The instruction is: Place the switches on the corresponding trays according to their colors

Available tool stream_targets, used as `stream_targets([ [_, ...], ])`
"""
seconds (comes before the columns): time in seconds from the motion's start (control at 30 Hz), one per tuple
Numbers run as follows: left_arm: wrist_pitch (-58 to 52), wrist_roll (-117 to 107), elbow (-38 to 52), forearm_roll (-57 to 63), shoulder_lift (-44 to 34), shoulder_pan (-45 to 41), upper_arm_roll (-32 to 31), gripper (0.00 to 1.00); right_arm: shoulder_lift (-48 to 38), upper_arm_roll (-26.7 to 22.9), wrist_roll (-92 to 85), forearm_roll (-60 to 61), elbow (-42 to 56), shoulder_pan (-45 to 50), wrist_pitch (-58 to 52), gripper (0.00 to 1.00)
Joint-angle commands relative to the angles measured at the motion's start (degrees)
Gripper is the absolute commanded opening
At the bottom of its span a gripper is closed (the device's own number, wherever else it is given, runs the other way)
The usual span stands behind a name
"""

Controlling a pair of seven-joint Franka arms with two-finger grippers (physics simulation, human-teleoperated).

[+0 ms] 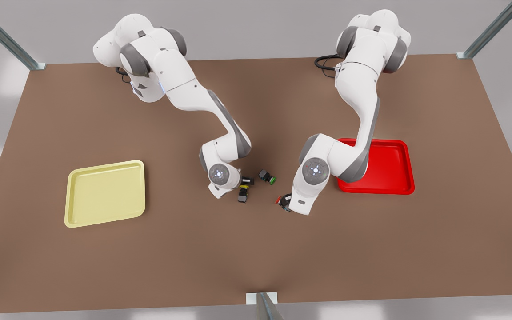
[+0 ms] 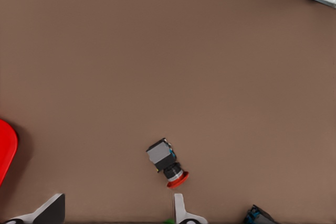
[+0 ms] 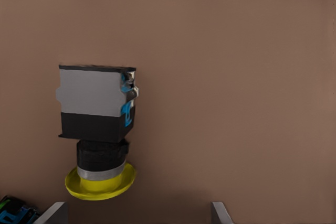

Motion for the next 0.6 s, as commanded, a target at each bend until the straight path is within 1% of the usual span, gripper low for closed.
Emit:
stream_targets([
  [0.0,0.0,0.0,0.0,-1.3,0.2,-0.1,0.0,1.00,-0.1,-0.1,0.0,0.0,0.0,0.0,0.0,1.00],
  [0.13,-0.1,0.7,0.3,-1.3,0.2,-0.5,-0.1,1.00,0.6,0.0,0.2,1.8,4.0,0.3,-0.4,1.00],
  [0.2,-0.1,0.3,0.3,-1.3,0.2,-2.3,0.0,1.00,4.9,-1.3,0.3,1.8,9.8,-0.2,-1.1,1.00],
  [0.23,0.0,0.3,0.3,-1.3,0.2,-2.5,0.1,1.00,5.9,-2.0,0.3,1.8,11.0,-0.5,-0.9,1.00],
  [0.4,1.5,0.5,-0.3,-1.2,0.3,-2.2,0.1,1.00,7.8,-2.7,0.9,2.7,11.9,-0.6,-0.4,1.00],
  [0.5,1.5,0.7,-0.7,-1.3,0.3,-1.9,0.0,1.00,10.0,-4.2,0.8,2.4,14.6,0.0,-1.4,1.00],
  [0.57,2.9,0.6,-0.7,-1.2,0.6,-2.3,0.0,1.00,10.7,-4.2,0.9,2.0,15.6,0.0,-2.5,1.00],
])
